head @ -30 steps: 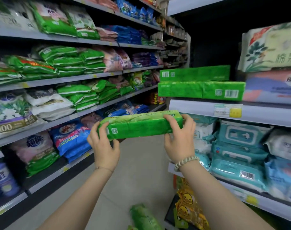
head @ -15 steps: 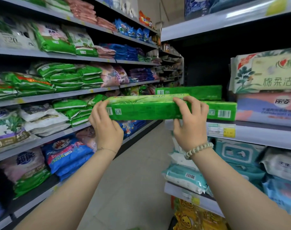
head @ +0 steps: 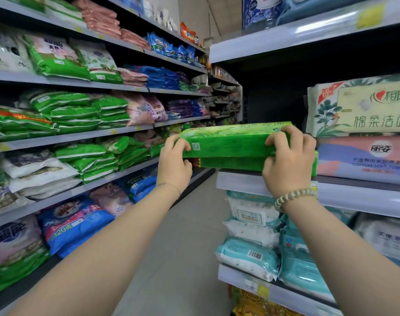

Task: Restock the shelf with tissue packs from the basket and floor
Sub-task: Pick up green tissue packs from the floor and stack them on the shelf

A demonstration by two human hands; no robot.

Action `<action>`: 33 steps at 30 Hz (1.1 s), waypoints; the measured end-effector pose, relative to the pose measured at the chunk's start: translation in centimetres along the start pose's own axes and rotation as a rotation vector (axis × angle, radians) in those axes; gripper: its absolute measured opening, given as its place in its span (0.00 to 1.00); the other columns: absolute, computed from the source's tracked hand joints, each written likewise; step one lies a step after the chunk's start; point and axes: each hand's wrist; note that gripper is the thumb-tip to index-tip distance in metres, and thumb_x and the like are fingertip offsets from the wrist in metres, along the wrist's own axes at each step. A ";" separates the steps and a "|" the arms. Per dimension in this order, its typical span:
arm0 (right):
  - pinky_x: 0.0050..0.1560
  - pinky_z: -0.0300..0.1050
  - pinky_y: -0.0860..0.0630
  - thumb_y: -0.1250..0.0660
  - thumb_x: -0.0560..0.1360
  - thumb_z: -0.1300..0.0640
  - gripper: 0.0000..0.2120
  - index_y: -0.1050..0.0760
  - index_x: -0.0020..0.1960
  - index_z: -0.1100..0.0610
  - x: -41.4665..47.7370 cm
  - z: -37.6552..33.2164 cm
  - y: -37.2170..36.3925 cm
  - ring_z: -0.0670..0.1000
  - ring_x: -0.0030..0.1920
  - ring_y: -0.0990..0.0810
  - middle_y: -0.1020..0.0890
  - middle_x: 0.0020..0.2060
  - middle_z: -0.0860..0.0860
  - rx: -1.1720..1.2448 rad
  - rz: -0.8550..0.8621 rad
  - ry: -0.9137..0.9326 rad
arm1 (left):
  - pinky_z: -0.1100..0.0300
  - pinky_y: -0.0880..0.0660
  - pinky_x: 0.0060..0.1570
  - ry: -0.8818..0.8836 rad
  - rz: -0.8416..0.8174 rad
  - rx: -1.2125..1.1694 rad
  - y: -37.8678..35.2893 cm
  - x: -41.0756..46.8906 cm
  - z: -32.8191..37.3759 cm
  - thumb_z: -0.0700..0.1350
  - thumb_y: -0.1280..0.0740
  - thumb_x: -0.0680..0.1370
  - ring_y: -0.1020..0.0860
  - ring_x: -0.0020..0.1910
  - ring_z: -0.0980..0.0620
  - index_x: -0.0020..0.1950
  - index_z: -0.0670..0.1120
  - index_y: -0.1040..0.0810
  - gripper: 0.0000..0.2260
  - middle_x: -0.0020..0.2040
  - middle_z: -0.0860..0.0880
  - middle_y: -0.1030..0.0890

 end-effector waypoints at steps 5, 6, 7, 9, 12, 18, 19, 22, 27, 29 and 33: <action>0.51 0.56 0.33 0.34 0.62 0.68 0.20 0.27 0.54 0.57 -0.2 0.6 0.1 0.60 0.60 0.35 0.31 0.67 0.57 -0.079 -0.028 -0.090 | 0.59 0.39 0.62 0.032 -0.125 -0.042 -1.1 1.1 1.3 0.34 0.35 0.73 0.41 0.73 0.47 0.61 0.50 0.27 0.19 0.78 0.51 0.44; 0.53 0.57 0.34 0.34 0.63 0.67 0.21 0.28 0.56 0.57 -0.2 0.8 0.1 0.61 0.62 0.35 0.32 0.69 0.57 -0.099 -0.036 -0.105 | 0.59 0.37 0.62 0.037 -0.163 -0.051 -1.3 1.3 1.4 0.34 0.35 0.73 0.42 0.74 0.48 0.65 0.52 0.29 0.23 0.78 0.52 0.46; 0.54 0.57 0.35 0.34 0.64 0.65 0.22 0.28 0.58 0.57 -0.1 1.0 0.1 0.61 0.64 0.36 0.34 0.70 0.57 -0.120 -0.047 -0.118 | 0.57 0.36 0.63 0.045 -0.225 -0.059 -1.6 1.4 1.5 0.35 0.35 0.73 0.42 0.75 0.49 0.70 0.55 0.32 0.28 0.79 0.53 0.47; 0.56 0.57 0.36 0.34 0.65 0.63 0.24 0.28 0.61 0.57 -0.1 1.2 0.0 0.62 0.67 0.38 0.38 0.72 0.58 -0.151 -0.080 -0.157 | 0.50 0.36 0.69 0.056 -0.384 -0.070 -2.2 1.6 1.9 0.37 0.34 0.73 0.42 0.76 0.50 0.75 0.60 0.40 0.34 0.79 0.54 0.47; 0.59 0.58 0.38 0.34 0.66 0.60 0.25 0.29 0.63 0.57 0.0 1.4 0.0 0.63 0.69 0.41 0.42 0.74 0.60 -0.161 -0.143 -0.230 | 0.43 0.39 0.71 0.063 -0.500 -0.071 -3.2 1.4 2.7 0.39 0.33 0.74 0.43 0.76 0.48 0.76 0.59 0.41 0.34 0.79 0.52 0.47; 0.57 0.61 0.34 0.33 0.65 0.58 0.20 0.27 0.57 0.59 -1.3 0.2 0.0 0.65 0.65 0.35 0.32 0.66 0.62 -0.075 -0.108 -0.111 | 0.47 0.31 0.63 -0.064 -0.375 0.016 -2.7 0.2 2.7 0.41 0.35 0.74 0.33 0.67 0.48 0.67 0.49 0.30 0.21 0.67 0.49 0.31; 0.55 0.61 0.33 0.33 0.65 0.58 0.20 0.26 0.56 0.60 -1.6 -0.2 0.0 0.65 0.63 0.33 0.30 0.64 0.62 -0.048 -0.107 -0.092 | 0.47 0.30 0.61 -0.078 -0.372 0.049 -2.5 -0.2 2.6 0.42 0.35 0.74 0.32 0.65 0.48 0.66 0.49 0.29 0.20 0.66 0.49 0.30; 0.53 0.58 0.32 0.33 0.66 0.58 0.19 0.27 0.56 0.60 -2.6 -1.6 -0.1 0.62 0.59 0.30 0.27 0.60 0.60 0.053 -0.140 -0.051 | 0.48 0.30 0.57 -0.154 -0.383 0.191 -1.6 -1.7 2.1 0.45 0.36 0.75 0.31 0.62 0.47 0.65 0.49 0.30 0.18 0.63 0.50 0.30; 0.50 0.54 0.31 0.35 0.66 0.56 0.20 0.27 0.56 0.60 -5.4 -3.9 -0.8 0.61 0.57 0.28 0.26 0.58 0.59 0.094 -0.245 0.047 | 0.49 0.31 0.55 -0.229 -0.493 0.387 -0.8 -5.0 0.0 0.49 0.36 0.75 0.31 0.62 0.47 0.66 0.50 0.33 0.20 0.63 0.50 0.31; 0.48 0.54 0.30 0.36 0.65 0.55 0.20 0.27 0.56 0.60 -6.7 -4.8 -1.2 0.61 0.55 0.27 0.25 0.57 0.58 0.092 -0.295 0.080 | 0.49 0.30 0.55 -0.223 -0.533 0.431 -0.6 -6.2 -1.0 0.49 0.36 0.74 0.31 0.62 0.47 0.67 0.50 0.34 0.21 0.63 0.50 0.31; 0.46 0.53 0.29 0.36 0.62 0.54 0.21 0.26 0.54 0.58 -9.5 -6.0 -1.9 0.61 0.53 0.26 0.24 0.55 0.57 0.043 -0.403 0.132 | 0.49 0.31 0.55 -0.165 -0.585 0.459 -0.1 -8.5 -2.9 0.50 0.36 0.75 0.31 0.63 0.47 0.68 0.49 0.35 0.22 0.64 0.49 0.31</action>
Point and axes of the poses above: each hand's wrist, its own x-axis towards the middle knuckle, its own y-axis out of the back of the hand, z = x × y
